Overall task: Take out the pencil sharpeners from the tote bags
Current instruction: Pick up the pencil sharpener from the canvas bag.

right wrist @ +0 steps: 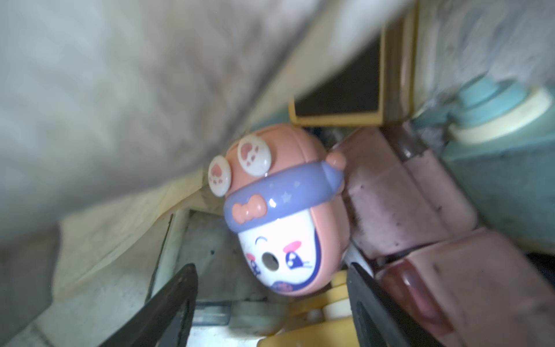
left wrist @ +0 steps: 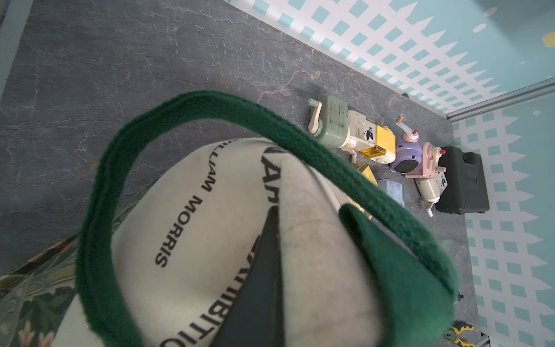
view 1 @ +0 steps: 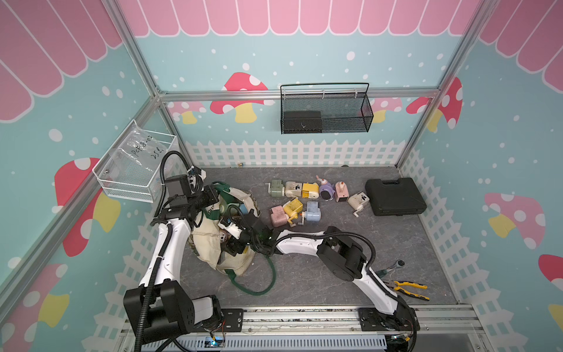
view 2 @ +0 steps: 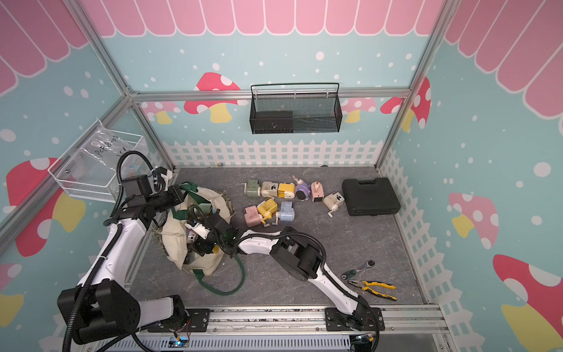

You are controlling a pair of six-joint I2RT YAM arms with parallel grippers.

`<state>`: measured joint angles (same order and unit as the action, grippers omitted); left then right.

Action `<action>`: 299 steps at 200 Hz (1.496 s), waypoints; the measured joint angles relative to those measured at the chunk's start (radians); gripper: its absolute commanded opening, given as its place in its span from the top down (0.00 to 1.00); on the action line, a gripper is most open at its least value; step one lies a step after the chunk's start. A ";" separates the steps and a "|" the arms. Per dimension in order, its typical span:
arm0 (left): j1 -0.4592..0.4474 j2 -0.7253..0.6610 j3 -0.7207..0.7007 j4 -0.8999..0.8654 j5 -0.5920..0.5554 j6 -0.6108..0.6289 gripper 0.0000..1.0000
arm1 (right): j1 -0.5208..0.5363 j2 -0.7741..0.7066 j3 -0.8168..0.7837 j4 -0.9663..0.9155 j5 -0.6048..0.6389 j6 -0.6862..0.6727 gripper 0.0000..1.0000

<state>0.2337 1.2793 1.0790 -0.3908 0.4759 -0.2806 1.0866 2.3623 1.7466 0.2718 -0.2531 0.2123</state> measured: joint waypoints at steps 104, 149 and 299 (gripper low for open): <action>0.002 0.005 0.000 -0.001 -0.013 0.000 1.00 | 0.002 0.214 0.340 -0.035 -0.026 -0.055 0.00; 0.002 0.008 0.000 0.003 -0.020 0.000 1.00 | 0.013 0.258 0.443 -0.131 0.095 -0.045 0.11; -0.005 0.008 0.000 0.028 0.012 0.000 1.00 | -0.013 0.069 0.126 -0.182 0.280 0.026 0.29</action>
<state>0.2283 1.2869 1.0790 -0.3626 0.4877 -0.2810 1.0737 2.4313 1.8725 0.0902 0.0265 0.2379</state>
